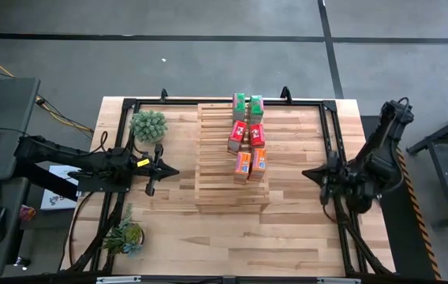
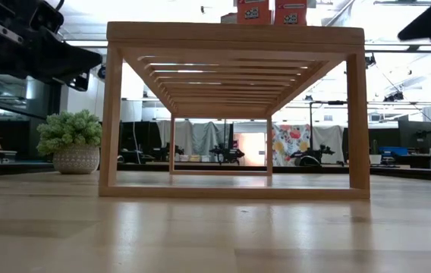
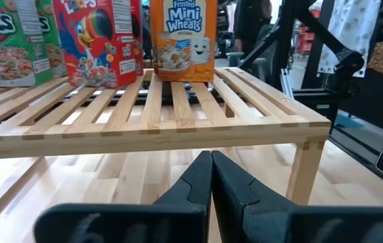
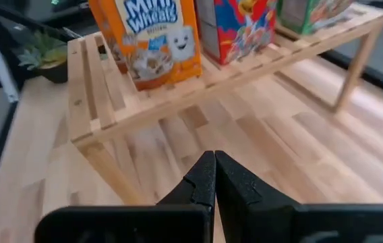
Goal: Stack cereal on shelf
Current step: Return to Home Position
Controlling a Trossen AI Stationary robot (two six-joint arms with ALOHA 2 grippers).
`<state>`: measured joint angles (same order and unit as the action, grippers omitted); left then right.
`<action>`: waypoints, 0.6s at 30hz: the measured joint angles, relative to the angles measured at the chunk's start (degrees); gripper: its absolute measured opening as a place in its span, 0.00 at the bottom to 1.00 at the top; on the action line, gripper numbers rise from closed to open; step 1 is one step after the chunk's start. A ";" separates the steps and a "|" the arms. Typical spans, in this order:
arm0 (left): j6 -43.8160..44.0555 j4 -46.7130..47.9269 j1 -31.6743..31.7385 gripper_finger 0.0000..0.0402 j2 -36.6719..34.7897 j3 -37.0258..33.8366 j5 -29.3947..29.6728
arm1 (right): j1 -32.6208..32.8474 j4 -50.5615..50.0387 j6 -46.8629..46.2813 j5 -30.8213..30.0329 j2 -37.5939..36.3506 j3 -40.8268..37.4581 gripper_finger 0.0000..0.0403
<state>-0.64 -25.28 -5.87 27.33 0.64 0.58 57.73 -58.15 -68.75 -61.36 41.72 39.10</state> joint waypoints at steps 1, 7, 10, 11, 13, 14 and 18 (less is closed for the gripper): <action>0.00 0.00 0.00 0.00 0.00 0.00 0.02 | -1.17 4.26 3.90 0.46 -2.35 -2.26 0.00; 0.00 0.14 0.00 0.00 0.02 0.02 0.09 | -12.74 33.29 34.64 10.64 -15.25 -13.38 0.00; 0.00 0.17 0.00 0.00 0.02 0.02 0.11 | -19.27 43.33 46.65 19.00 -19.52 -18.15 0.00; 0.00 0.17 0.00 0.00 0.02 0.02 0.09 | -21.15 44.77 48.74 20.96 -20.74 -19.42 0.00; 0.00 0.17 0.00 0.00 0.02 0.02 0.11 | -24.42 45.54 51.18 22.81 -22.94 -21.56 0.00; 0.00 0.20 0.00 0.00 0.02 0.02 0.09 | -25.82 45.56 51.85 22.90 -24.10 -22.69 0.00; 0.00 0.20 0.00 0.00 0.02 0.02 0.09 | -31.01 50.52 55.95 26.36 -28.37 -27.85 0.00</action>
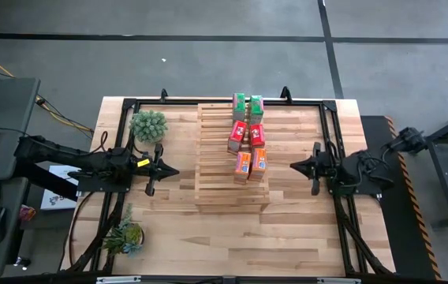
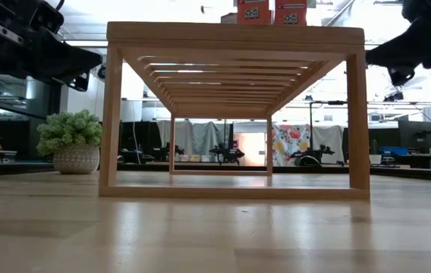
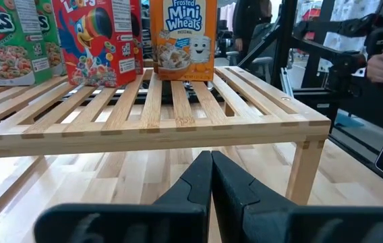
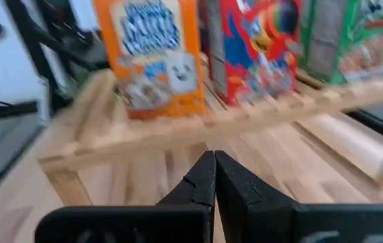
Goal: Stack cereal on shelf
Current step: Return to Home Position
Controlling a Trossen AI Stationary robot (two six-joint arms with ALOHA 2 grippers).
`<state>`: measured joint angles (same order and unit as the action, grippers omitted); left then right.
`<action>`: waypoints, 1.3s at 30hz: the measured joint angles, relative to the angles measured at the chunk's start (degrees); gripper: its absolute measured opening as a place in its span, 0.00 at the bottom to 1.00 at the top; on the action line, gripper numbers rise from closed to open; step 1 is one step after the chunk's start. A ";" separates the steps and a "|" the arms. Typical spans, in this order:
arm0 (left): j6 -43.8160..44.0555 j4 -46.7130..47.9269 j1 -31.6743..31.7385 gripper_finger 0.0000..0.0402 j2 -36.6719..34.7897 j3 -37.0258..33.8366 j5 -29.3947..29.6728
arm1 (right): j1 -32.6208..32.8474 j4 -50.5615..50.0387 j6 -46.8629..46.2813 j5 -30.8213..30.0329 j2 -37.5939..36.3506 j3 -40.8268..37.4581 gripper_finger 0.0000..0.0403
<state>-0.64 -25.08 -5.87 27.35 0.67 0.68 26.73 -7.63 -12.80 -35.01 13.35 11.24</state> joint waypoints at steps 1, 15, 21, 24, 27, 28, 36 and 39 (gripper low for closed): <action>0.00 0.00 0.00 0.00 0.00 0.02 0.01 | -1.44 2.15 1.53 2.19 -1.07 -1.11 0.00; 0.00 0.02 -0.02 0.00 0.00 0.02 -0.01 | -19.67 7.52 5.41 23.77 -8.27 -9.79 0.00; 0.00 0.05 -0.02 0.00 0.00 0.02 0.01 | -20.32 11.63 12.11 21.86 -7.08 -10.64 0.00; 0.00 0.30 -0.02 0.00 0.00 0.02 0.01 | -20.42 10.74 15.90 17.33 -5.84 -10.55 0.00; 0.00 0.48 -0.02 0.00 0.00 0.04 0.01 | -20.38 10.71 15.30 16.70 -5.56 -10.55 0.00; 0.00 0.81 -0.04 0.00 -0.06 0.06 0.01 | -20.38 10.72 14.53 16.62 -5.56 -10.55 0.00; 0.00 9.14 -0.20 0.00 -12.59 0.08 0.01 | -20.38 10.64 7.43 16.57 -5.51 -10.55 0.00; 0.00 11.85 -0.17 0.00 -18.27 0.09 0.01 | -20.38 10.61 5.38 16.57 -5.49 -10.55 0.00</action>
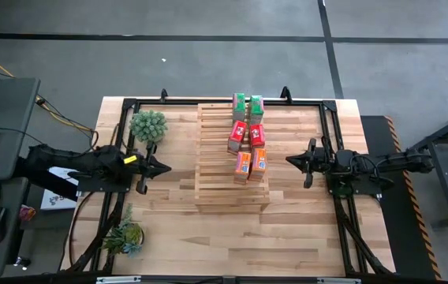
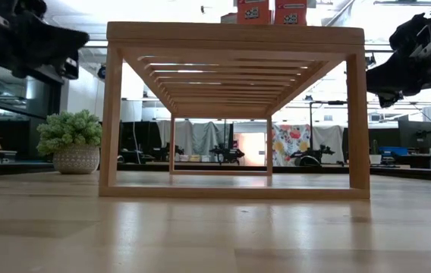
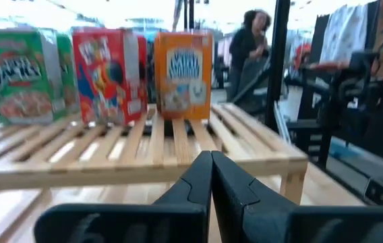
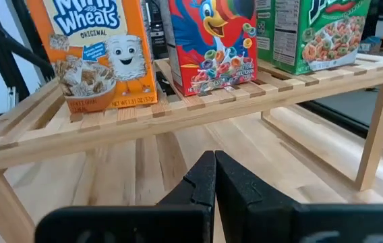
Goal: Stack cereal on shelf
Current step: Return to Home Position
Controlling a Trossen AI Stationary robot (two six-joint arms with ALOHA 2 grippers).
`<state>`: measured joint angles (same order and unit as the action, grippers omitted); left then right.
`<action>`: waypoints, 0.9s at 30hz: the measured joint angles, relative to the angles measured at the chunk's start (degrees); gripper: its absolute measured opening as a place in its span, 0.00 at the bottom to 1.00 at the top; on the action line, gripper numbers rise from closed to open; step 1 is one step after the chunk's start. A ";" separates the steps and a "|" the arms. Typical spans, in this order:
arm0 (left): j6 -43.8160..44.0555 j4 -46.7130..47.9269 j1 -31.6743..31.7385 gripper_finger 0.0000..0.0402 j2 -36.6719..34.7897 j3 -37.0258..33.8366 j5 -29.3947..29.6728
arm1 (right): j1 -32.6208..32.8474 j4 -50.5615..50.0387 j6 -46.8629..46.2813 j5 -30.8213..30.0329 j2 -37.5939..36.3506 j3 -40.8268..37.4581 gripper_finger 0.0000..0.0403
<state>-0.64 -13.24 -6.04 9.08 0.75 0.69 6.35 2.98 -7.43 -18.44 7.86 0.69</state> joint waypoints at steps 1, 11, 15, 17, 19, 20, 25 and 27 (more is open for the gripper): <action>0.00 0.45 0.00 0.00 -1.45 0.00 0.00 | 0.00 -0.02 -0.39 -0.02 -0.04 0.00 0.00; 0.01 5.89 0.03 0.00 -8.89 -0.04 -0.02 | 0.04 0.32 -0.19 -0.02 -7.23 -0.04 0.00; 0.04 12.57 0.05 0.00 -8.74 -0.06 -0.05 | 0.04 1.18 -0.10 -0.40 -7.81 -0.10 0.00; 0.02 12.08 0.32 0.00 -8.93 -0.01 0.00 | 0.04 0.69 -0.10 -0.33 -7.85 -0.09 0.00; 0.00 12.14 0.94 0.00 -8.92 0.02 0.04 | 0.04 0.67 -0.08 -0.17 -7.84 -0.11 0.00; -0.01 12.22 1.32 0.00 -8.86 0.00 0.00 | 0.04 0.66 -0.08 -0.17 -7.80 -0.11 0.00; -0.01 12.62 3.98 0.00 -8.87 -0.02 0.00 | 0.04 0.64 -0.10 -0.05 -7.14 -0.11 0.00; 0.00 12.38 5.03 0.00 -8.90 -0.02 0.02 | 0.04 0.66 -0.10 -0.04 -7.06 -0.11 0.00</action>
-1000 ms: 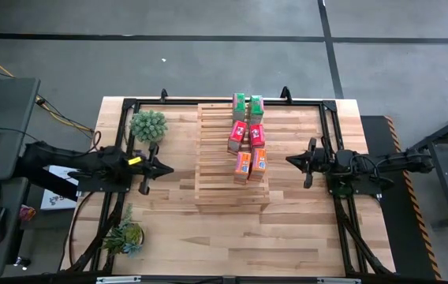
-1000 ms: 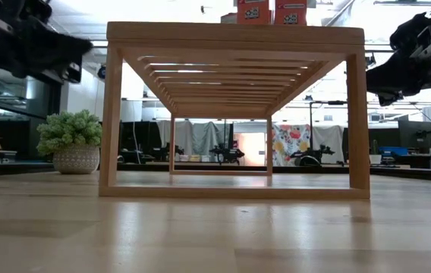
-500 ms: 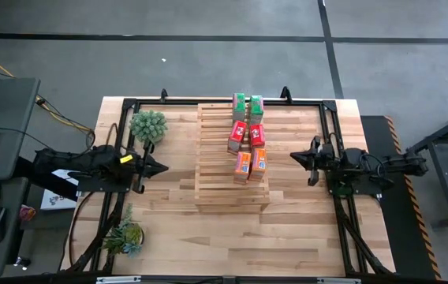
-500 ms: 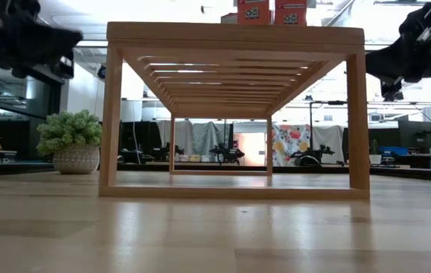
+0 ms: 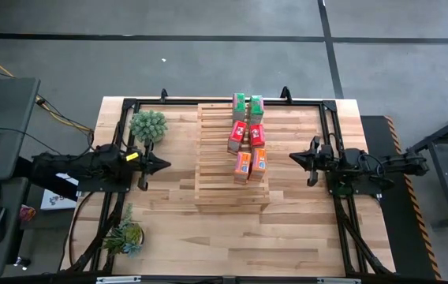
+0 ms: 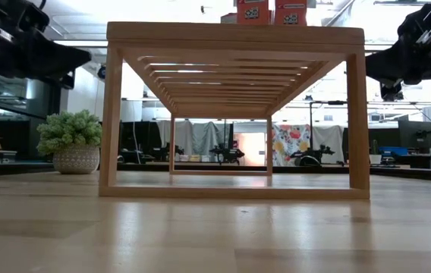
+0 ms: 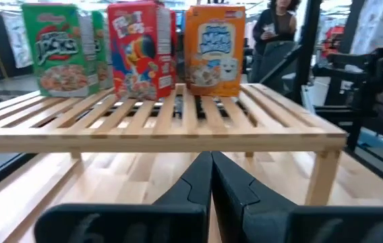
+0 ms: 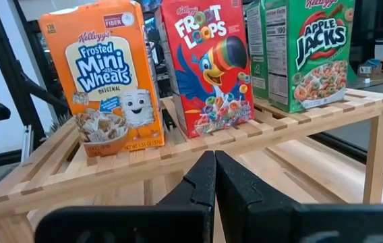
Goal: Stack cereal on shelf
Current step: Return to Home Position
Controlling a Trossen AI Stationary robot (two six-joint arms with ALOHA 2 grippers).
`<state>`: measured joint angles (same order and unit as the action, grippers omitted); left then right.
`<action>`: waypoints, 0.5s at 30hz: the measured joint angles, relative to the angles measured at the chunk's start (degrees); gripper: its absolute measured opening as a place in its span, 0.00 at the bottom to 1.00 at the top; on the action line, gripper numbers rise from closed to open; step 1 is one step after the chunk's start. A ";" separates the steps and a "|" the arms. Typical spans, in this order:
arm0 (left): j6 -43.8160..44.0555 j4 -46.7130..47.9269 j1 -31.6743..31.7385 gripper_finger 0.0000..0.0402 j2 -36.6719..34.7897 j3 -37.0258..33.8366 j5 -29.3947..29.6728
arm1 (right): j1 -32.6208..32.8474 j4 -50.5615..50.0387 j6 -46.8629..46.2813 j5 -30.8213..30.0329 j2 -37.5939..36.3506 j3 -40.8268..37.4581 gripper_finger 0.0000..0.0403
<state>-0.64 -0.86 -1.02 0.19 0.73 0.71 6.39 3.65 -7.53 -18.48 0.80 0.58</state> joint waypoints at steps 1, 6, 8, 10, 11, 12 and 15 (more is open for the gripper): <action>0.00 0.06 0.32 0.00 0.02 0.00 0.24 | 0.00 0.01 0.01 -0.02 -0.03 0.00 0.00; 0.00 0.23 0.70 0.00 0.46 0.00 0.42 | 0.00 0.01 0.02 0.00 -0.02 -0.02 0.00; 0.00 0.13 0.70 0.00 0.58 0.00 0.44 | 0.00 0.01 0.02 -0.01 -0.03 -0.02 0.00; 0.00 0.24 0.70 0.00 0.59 0.00 0.42 | 0.00 0.01 0.02 0.00 -0.02 -0.02 0.00; 0.00 0.16 0.69 0.00 0.59 0.00 0.42 | 0.00 0.01 0.02 -0.01 -0.02 -0.02 0.00; 0.00 0.15 0.70 0.00 0.59 0.00 0.44 | 0.00 0.01 0.01 0.00 -0.02 -0.02 0.00; 0.00 0.15 0.68 0.00 0.59 0.00 0.43 | 0.00 0.01 0.02 0.00 -0.02 -0.04 0.00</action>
<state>-0.64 -0.71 -0.34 0.78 0.73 1.13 6.39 3.66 -7.51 -18.48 0.78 0.54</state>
